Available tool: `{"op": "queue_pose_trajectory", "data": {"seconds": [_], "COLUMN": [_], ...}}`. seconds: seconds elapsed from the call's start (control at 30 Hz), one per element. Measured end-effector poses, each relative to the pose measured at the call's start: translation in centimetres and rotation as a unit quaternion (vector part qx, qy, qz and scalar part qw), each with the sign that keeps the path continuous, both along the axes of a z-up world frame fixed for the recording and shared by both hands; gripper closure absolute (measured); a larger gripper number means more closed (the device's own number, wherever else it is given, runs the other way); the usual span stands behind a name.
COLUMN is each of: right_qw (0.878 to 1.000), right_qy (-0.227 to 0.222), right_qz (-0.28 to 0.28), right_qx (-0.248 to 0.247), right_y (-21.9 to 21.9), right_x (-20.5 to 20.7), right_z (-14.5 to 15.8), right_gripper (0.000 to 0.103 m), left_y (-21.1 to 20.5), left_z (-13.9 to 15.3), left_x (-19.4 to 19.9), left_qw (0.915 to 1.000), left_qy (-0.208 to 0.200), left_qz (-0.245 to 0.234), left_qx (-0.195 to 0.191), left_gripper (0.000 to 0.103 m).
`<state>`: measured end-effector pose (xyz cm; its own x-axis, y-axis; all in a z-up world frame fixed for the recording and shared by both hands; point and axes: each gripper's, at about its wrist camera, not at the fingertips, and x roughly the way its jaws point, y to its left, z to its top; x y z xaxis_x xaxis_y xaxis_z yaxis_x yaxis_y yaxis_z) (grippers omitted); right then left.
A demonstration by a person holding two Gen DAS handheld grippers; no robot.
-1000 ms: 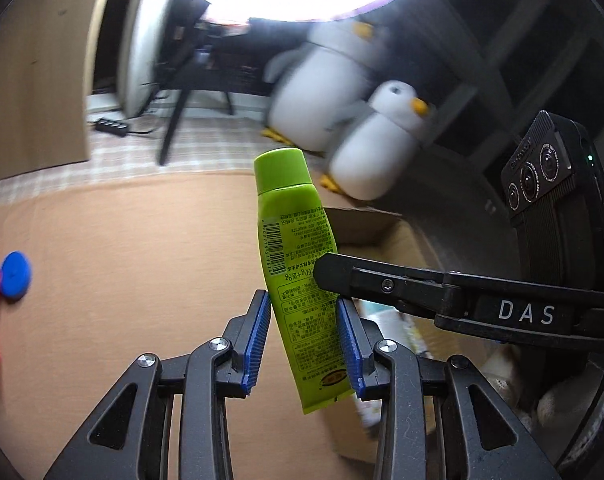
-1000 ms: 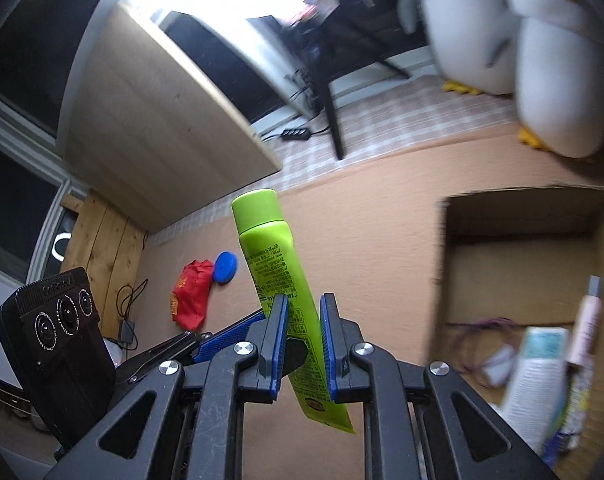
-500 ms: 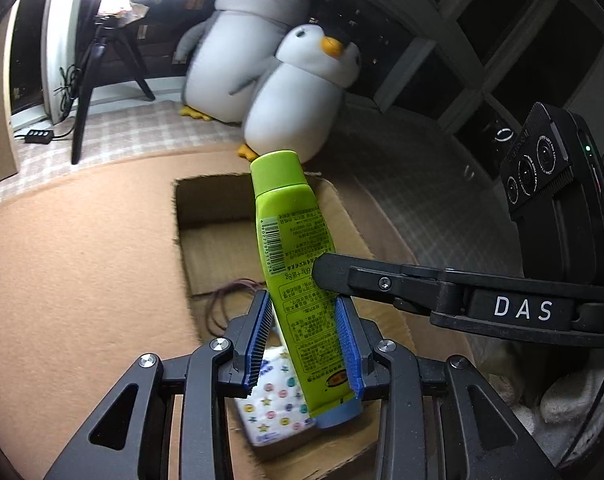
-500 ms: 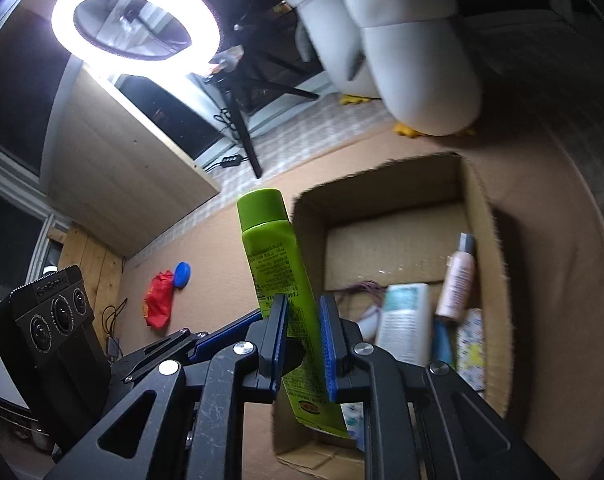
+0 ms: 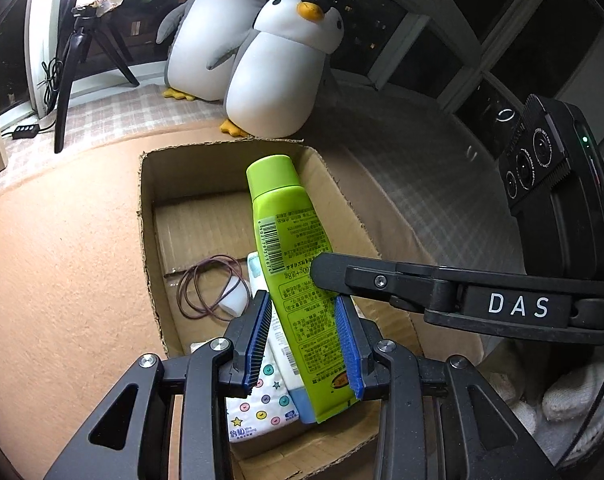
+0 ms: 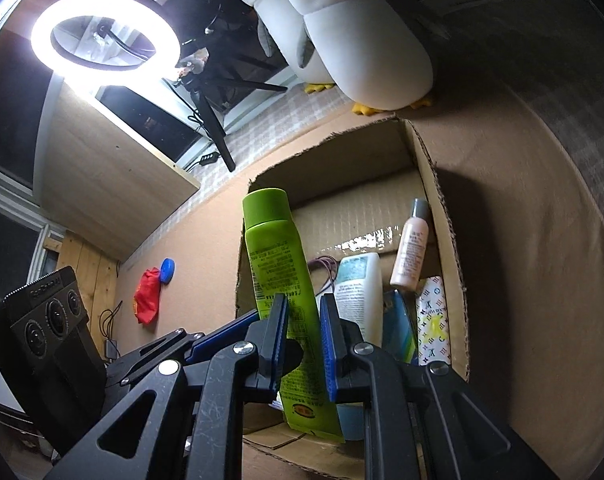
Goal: Organize objects
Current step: 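Lift the green tube with both tools and carry it over the box, then lower the green tube into the box and open both tools, then move the left tool to the red bag and close on it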
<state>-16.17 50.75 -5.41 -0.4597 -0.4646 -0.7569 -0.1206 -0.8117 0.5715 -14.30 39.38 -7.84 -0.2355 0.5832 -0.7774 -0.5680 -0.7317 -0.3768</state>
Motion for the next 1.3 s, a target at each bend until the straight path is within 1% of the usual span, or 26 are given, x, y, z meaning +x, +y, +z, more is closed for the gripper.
{"op": "queue_pose_trajectory", "data": {"seconds": [0.3,0.37,0.43,0.47,0.5,0.53,0.57,0.7,0.9,1.03,1.23,1.3], "right_qw": [1.000,1.000,1.000,1.000,1.000,1.000,1.000,1.000,0.999,0.999,0.998,0.996], "right_qy": [0.001,0.001,-0.001,-0.002,-0.003,-0.004,-0.004,-0.004,-0.007,-0.007,0.006,0.018], "right_qz": [0.003,0.005,0.004,0.004,0.002,-0.001,-0.006,-0.014,-0.020,-0.021,-0.011,-0.002], "right_qx": [0.004,0.008,0.020,0.022,0.024,0.026,0.030,0.027,0.035,0.037,0.061,0.085], "right_y": [0.0,0.0,-0.2,-0.3,-0.3,-0.4,-0.4,-0.4,-1.1,-2.1,-4.6,-5.9], "right_x": [0.1,0.0,0.0,0.0,0.0,0.0,0.0,0.1,0.3,0.5,1.1,1.4], "right_z": [-0.2,-0.2,-0.1,-0.1,-0.2,-0.1,-0.1,-0.1,-0.4,-0.6,-0.1,0.4], "right_gripper": [0.088,0.086,0.085,0.076,0.070,0.059,0.055,0.054,0.053,0.053,0.053,0.052], "left_y": [-0.1,-0.3,-0.5,-0.7,-1.0,-1.1,-1.4,-2.6,-5.7,-8.9,-15.9,-18.3], "left_z": [0.0,0.1,0.3,0.5,0.6,0.7,0.7,0.7,1.0,1.3,1.4,1.3], "left_x": [0.1,0.2,0.3,0.2,0.1,0.1,0.0,-0.1,-0.3,-0.3,-1.3,-1.7], "left_qw": [1.0000,0.9999,0.9999,0.9999,0.9999,0.9999,0.9999,0.9998,0.9994,0.9983,0.9937,0.9914], "left_qy": [0.002,0.005,0.010,0.012,0.015,0.015,0.014,0.013,0.011,0.016,0.013,0.011], "left_qz": [-0.006,-0.007,-0.006,-0.002,0.002,0.003,0.005,0.012,0.034,0.056,0.109,0.128], "left_qx": [-0.004,-0.005,-0.004,-0.003,-0.003,-0.003,-0.004,-0.005,-0.003,-0.009,-0.022,-0.028], "left_gripper": [0.067,0.062,0.049,0.046,0.043,0.043,0.043,0.043,0.043,0.039,0.034,0.034]}}
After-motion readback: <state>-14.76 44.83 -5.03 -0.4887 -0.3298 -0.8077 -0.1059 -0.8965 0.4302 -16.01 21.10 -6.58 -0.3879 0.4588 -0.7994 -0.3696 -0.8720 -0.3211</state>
